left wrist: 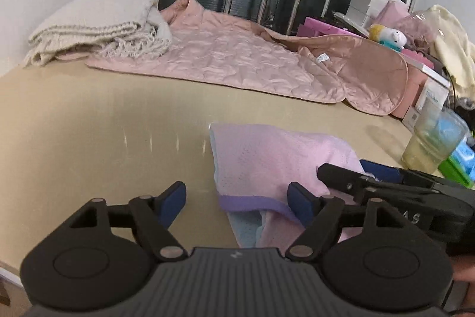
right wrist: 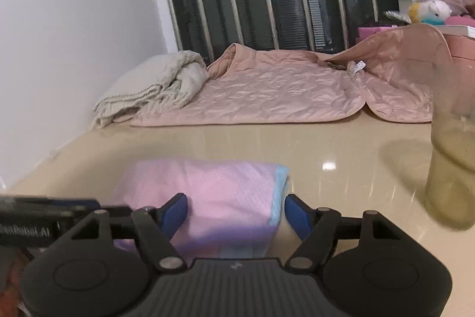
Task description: Fold clothes
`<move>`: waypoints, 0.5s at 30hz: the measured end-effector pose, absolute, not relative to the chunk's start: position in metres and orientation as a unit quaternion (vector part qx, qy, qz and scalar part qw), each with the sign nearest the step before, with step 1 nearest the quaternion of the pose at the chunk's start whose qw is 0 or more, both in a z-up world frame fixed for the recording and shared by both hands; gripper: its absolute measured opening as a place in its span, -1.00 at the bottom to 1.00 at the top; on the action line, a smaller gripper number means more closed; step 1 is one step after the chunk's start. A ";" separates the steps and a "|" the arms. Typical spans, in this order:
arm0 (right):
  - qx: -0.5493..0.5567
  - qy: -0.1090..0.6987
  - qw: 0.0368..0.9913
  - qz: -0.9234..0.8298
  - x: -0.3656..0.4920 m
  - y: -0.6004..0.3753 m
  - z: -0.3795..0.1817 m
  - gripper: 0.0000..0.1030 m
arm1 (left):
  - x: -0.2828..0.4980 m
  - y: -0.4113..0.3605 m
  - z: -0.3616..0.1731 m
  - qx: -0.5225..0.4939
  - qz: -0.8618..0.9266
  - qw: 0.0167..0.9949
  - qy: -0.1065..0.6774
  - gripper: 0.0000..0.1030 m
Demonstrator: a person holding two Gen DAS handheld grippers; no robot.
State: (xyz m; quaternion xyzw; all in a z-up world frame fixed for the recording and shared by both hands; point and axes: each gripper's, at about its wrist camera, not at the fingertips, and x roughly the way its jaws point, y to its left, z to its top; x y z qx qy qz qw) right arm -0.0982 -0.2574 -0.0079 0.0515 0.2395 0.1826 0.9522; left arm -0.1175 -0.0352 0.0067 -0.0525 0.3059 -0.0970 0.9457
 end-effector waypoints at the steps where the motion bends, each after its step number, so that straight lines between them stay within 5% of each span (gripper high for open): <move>1: 0.046 0.229 0.955 0.183 -0.104 -0.257 -0.012 0.38 | -0.122 -0.039 0.005 -0.045 -0.101 0.948 0.300 0.35; 7: 0.035 0.195 0.961 0.195 -0.131 -0.262 -0.021 0.13 | -0.131 -0.040 0.003 -0.062 -0.154 0.941 0.296 -0.41; 12: 0.051 0.186 0.956 0.219 -0.142 -0.260 -0.022 -0.61 | -0.127 -0.031 0.002 -0.109 -0.186 0.929 0.302 -0.75; 15: 0.040 0.179 0.959 0.217 -0.143 -0.251 -0.017 -0.73 | -0.122 -0.027 0.010 -0.126 -0.186 0.931 0.289 -0.84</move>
